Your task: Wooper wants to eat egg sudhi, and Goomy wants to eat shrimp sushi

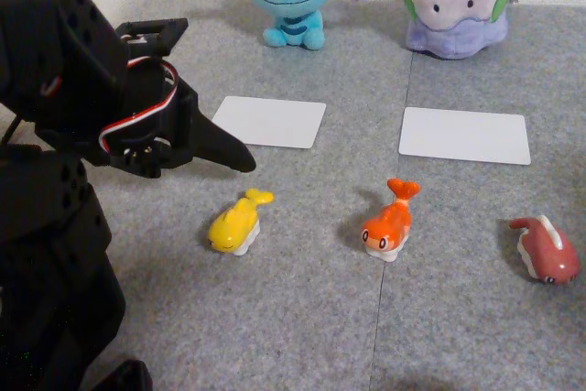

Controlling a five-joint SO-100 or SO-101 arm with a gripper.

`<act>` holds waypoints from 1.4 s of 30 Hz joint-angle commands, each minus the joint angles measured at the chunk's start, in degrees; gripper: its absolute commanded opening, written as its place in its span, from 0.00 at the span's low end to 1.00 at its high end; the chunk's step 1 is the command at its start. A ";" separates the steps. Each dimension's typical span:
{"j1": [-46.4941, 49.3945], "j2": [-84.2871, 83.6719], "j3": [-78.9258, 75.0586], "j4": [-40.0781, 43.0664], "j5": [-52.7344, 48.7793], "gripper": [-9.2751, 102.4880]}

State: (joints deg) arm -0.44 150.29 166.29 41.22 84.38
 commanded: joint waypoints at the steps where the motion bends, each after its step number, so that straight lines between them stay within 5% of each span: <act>1: -0.26 0.88 -0.18 0.35 -0.44 0.41; 20: 1.93 0.53 -1.58 1.93 -6.24 0.41; 33: 14.41 -6.42 -28.56 34.19 -21.09 0.41; 42: 14.50 -24.43 -28.83 34.63 -26.10 0.41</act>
State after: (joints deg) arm 13.71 130.34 139.31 75.67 59.59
